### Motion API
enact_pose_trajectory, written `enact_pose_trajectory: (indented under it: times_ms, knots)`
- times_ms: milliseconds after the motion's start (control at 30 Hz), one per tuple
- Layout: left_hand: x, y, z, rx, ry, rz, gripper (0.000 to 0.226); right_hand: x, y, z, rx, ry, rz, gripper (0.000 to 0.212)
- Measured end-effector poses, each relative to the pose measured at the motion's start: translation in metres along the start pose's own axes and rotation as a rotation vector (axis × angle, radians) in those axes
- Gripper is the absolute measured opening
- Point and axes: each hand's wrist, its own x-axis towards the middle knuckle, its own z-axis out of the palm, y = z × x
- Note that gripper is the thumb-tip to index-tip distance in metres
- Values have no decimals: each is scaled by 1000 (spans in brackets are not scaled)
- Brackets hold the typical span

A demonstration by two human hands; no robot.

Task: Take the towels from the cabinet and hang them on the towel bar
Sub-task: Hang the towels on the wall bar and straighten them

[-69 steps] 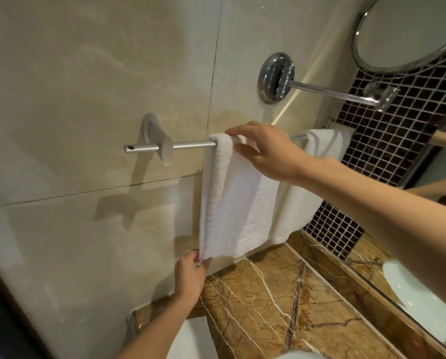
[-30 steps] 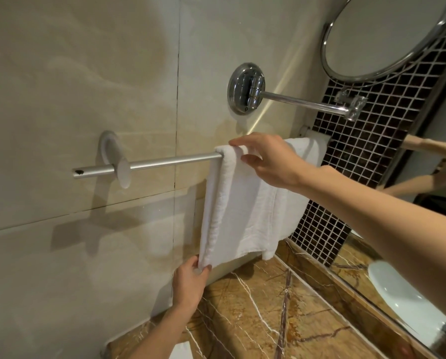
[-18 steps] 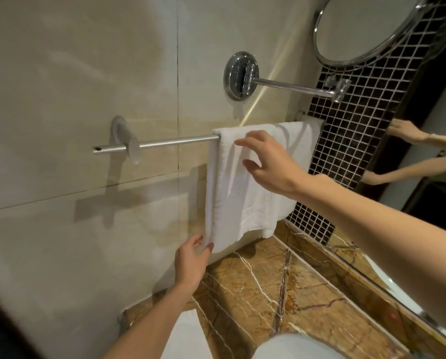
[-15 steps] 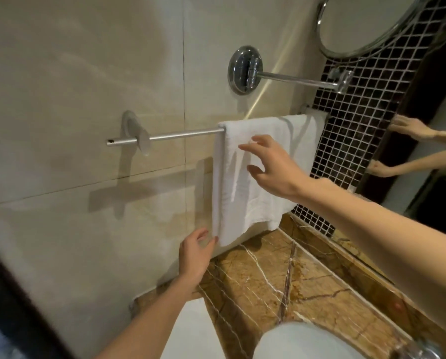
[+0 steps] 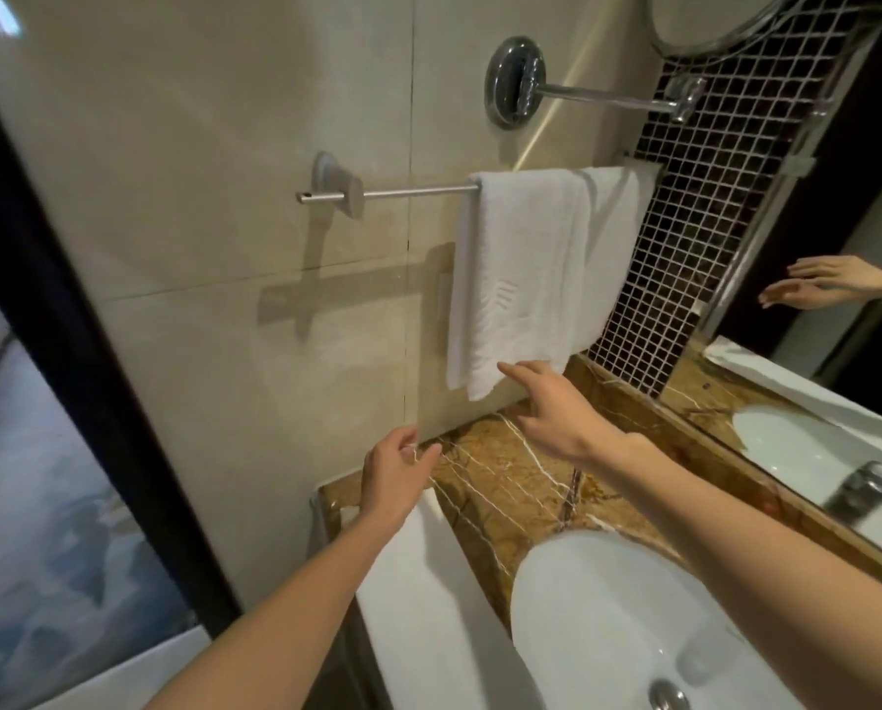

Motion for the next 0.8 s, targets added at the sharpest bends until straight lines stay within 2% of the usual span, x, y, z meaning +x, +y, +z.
enact_pose_trajectory:
  times_ms: [200, 467, 633, 800]
  knots:
    - [-55, -20, -24, 11, -68, -36, 45, -60, -14, 39, -11, -108, 87, 64]
    - [-120, -62, -19, 124, -112, -95, 53, -121, 2, 103, -38, -377, 146, 63]
    - [-159, -90, -1, 212, -151, -184, 63, -148, 25, 137, -46, -507, 157, 45]
    - [-195, -104, 12, 465, -179, -244, 73, -173, 38, 165, -12, -601, 169, 49]
